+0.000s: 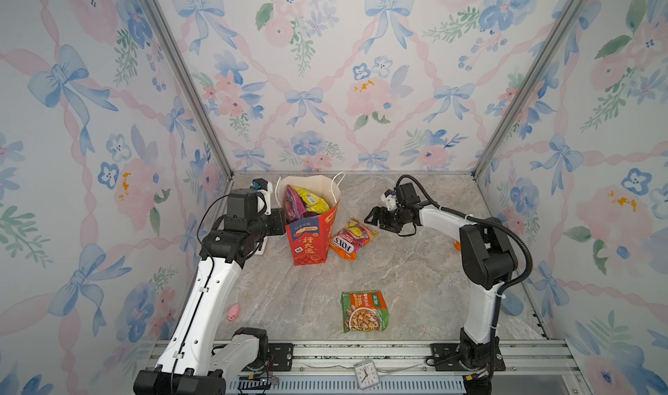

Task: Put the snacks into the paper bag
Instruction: 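Open the right gripper and move it toward the orange FOX'S packet, then close the right gripper on the orange FOX'S packet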

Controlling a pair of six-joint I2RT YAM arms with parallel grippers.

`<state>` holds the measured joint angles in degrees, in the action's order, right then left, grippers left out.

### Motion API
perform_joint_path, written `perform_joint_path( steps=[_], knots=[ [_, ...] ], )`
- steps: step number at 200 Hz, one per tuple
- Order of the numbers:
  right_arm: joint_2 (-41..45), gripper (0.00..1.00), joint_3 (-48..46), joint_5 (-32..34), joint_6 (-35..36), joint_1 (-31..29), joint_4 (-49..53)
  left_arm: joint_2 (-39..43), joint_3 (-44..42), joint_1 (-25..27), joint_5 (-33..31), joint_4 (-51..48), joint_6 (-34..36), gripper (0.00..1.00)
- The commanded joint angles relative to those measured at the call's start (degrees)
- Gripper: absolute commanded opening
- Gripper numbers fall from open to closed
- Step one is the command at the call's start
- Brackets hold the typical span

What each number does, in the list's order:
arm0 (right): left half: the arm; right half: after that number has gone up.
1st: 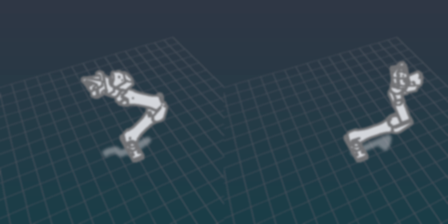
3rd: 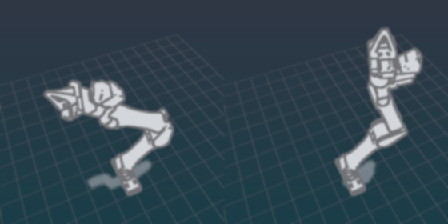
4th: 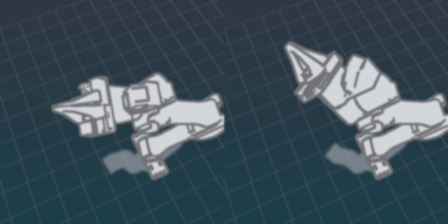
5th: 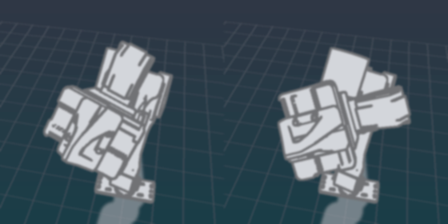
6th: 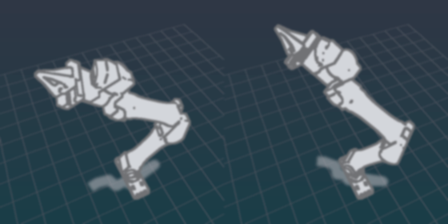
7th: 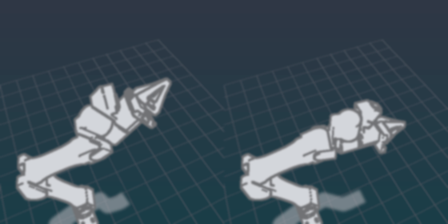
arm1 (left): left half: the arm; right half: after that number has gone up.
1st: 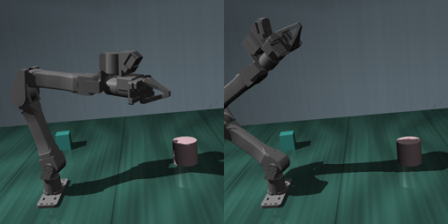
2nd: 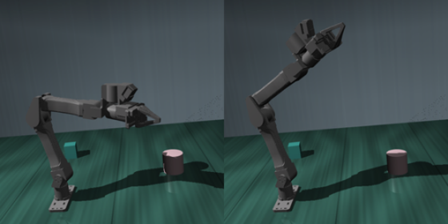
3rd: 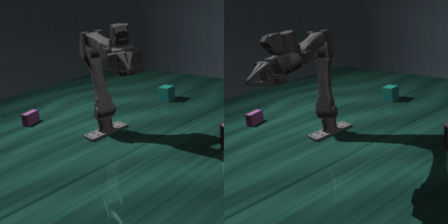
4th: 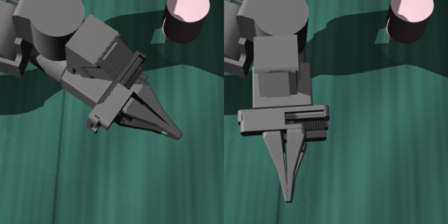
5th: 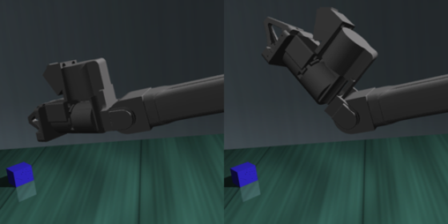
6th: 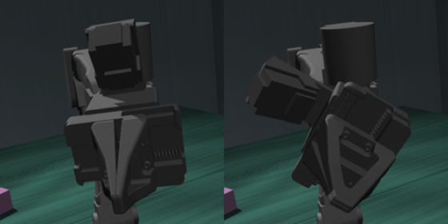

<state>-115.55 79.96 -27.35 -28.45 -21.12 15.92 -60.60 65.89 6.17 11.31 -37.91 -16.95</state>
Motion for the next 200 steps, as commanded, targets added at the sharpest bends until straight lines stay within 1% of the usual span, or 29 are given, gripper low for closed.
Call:
perform_joint_path(
  steps=[1,36,68,101,147,173,200],
  knots=[
    [-1.06,0.83,1.38,-1.65,0.3,-1.04,0.84,-0.31,1.06,-0.37,-0.29,-0.23,0.95,0.05],
    [-1.48,0.79,0.43,-2.44,-0.13,-2.18,0.28,-0.4,1.0,-0.41,-0.18,-0.23,0.95,0.05],
    [-1.05,0.72,-1.47,-3.31,-1.8,-3.04,-1.53,-0.31,0.85,-0.37,-0.15,-0.22,1.04,0.05],
    [-0.51,0.64,-3.83,-2.44,-2.93,-3.99,-2.53,-0.19,0.84,-0.38,-0.12,-0.23,1.13,0.05],
    [0.03,0.57,-6.27,-1.66,-4.21,-4.6,-4.21,-0.12,0.96,-0.37,-0.01,-0.23,1.13,0.05],
    [0.54,0.45,-6.75,-1.64,-4.34,-4.93,-4.56,0.1,0.9,-0.42,0.08,-0.23,1.09,0.05],
    [2.17,0.28,-7.14,-1.45,-4.5,-4.98,-4.67,0.32,0.74,-0.37,-0.01,-0.23,1.13,0.05]
  ],
)
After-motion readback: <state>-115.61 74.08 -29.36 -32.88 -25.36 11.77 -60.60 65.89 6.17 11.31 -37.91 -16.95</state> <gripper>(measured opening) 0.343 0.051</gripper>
